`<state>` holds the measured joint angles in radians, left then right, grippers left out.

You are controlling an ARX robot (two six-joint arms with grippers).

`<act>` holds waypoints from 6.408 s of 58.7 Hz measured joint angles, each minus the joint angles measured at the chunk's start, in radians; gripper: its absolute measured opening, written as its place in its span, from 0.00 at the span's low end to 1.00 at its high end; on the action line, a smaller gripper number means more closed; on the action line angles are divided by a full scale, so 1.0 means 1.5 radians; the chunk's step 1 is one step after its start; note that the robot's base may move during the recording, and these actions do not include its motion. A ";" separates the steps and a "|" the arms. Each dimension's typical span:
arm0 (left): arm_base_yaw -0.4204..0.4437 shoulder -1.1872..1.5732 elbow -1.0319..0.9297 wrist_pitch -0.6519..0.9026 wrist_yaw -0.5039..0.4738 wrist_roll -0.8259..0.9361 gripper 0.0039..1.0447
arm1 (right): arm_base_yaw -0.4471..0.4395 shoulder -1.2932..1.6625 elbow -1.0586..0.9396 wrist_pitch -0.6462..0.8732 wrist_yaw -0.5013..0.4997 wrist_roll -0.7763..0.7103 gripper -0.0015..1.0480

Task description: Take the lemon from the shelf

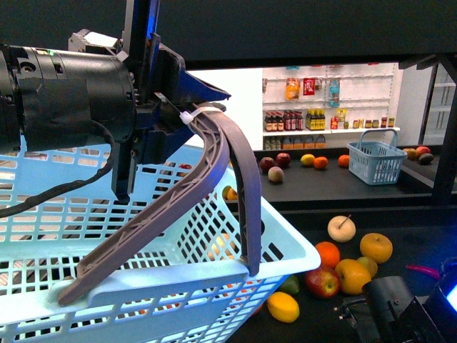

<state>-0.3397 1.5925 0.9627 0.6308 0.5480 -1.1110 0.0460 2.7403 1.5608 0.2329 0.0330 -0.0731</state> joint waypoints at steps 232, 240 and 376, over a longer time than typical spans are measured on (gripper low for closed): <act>-0.001 0.007 0.000 -0.003 0.002 0.000 0.08 | 0.031 -0.699 -0.594 0.255 -0.081 0.142 0.93; -0.001 0.007 0.000 -0.003 0.000 -0.001 0.08 | 0.031 -0.597 -0.539 0.233 -0.092 0.159 0.93; -0.001 0.007 0.000 -0.003 -0.001 -0.001 0.08 | 0.029 -0.048 0.060 0.074 -0.054 0.036 0.46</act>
<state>-0.3405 1.6035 0.9630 0.6262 0.5468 -1.1118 0.0891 2.6682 1.6501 0.3443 -0.0479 -0.0196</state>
